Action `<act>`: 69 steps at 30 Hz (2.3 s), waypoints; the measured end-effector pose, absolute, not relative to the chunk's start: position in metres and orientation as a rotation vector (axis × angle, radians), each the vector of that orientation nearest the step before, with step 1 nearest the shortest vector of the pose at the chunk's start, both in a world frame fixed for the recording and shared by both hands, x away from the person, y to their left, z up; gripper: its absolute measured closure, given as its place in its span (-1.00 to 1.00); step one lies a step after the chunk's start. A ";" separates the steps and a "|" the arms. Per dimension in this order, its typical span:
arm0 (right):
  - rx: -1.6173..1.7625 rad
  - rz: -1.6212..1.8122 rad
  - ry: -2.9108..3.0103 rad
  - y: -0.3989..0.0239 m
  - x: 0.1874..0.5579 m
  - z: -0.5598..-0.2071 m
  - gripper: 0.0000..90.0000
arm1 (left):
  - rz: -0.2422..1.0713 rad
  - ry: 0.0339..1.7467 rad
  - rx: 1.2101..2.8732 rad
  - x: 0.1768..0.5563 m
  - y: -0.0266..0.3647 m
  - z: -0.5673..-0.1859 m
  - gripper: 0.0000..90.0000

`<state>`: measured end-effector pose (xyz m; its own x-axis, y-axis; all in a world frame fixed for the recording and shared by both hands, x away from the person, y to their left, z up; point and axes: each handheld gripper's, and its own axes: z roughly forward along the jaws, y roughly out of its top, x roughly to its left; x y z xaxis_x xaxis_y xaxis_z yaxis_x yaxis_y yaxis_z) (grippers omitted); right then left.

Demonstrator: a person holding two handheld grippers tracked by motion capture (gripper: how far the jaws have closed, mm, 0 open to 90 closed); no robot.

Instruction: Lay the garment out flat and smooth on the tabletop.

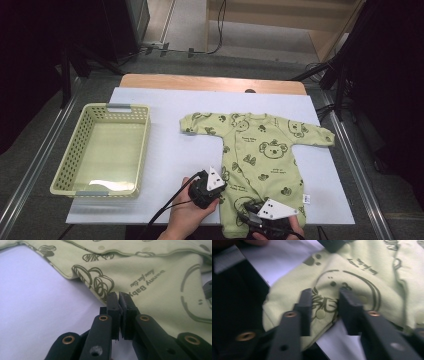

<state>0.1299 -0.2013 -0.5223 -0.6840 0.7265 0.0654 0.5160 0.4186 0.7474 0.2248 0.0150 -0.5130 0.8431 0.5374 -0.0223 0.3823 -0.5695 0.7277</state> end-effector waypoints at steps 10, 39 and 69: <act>1.147 1.171 2.430 -0.222 0.112 -0.518 0.65 | 0.121 0.618 2.220 0.211 0.026 -0.510 0.96; 1.248 1.112 2.323 -0.233 0.134 -0.521 0.68 | 0.121 0.575 2.260 0.209 0.022 -0.513 0.96; 1.291 1.341 1.978 -0.337 0.172 -0.464 -0.72 | 0.061 0.575 2.198 0.210 0.028 -0.515 -0.09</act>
